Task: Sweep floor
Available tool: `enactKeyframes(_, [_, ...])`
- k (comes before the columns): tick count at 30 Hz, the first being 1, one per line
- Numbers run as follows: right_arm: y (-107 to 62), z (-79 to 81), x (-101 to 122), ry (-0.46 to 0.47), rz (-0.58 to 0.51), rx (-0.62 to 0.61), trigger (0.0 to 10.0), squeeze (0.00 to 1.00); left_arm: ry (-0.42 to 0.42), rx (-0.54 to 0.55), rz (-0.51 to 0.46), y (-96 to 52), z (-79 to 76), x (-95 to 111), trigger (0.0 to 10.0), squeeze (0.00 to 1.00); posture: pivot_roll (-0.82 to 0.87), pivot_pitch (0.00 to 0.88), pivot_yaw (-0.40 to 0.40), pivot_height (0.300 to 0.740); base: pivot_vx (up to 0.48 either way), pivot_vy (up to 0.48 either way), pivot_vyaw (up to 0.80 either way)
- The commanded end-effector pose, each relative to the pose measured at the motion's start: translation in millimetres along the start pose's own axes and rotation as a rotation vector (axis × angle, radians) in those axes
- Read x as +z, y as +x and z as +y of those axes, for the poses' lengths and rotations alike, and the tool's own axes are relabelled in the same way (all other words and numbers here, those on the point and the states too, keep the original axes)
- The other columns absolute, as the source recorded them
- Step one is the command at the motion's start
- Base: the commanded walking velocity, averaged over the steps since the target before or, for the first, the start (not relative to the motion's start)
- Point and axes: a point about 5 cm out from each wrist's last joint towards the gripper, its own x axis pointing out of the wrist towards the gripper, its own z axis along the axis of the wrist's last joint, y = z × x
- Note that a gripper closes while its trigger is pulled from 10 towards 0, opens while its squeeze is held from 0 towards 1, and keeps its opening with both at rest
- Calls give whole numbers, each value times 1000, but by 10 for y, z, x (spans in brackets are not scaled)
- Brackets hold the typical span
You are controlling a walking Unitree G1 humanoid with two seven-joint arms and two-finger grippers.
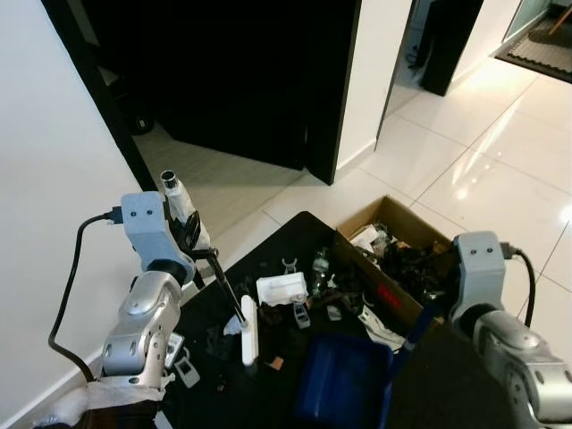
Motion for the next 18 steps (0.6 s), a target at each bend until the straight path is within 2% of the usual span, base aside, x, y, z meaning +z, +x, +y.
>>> enactKeyframes(1, [32,-29,-111,15,27,-23,10000,0,6,-4,-37,5,-7,40,10000,0,68,211,58,740,0,0,0])
enactKeyframes(5, [151,-63,-174,-17,21,-73,10000,0,12,6,-34,-9,29,30,10000,0,75,212,65,740,0,0,0])
enactKeyframes(7, [243,-74,-112,-77,-71,-109,10000,0,19,10,-32,-18,46,22,10000,0,84,214,66,740,0,0,0])
enactKeyframes(9, [270,-71,-77,-91,-112,-117,10000,0,21,11,-32,-18,52,21,10000,0,88,214,68,740,0,0,0])
enactKeyframes(12, [331,-75,-4,-64,-209,-131,10000,0,28,19,-36,-22,75,35,10000,0,97,215,67,740,0,0,0])
enactKeyframes(18, [365,-54,94,-59,-266,-124,10000,0,33,27,-39,-37,104,47,10000,0,106,216,61,740,0,0,0])
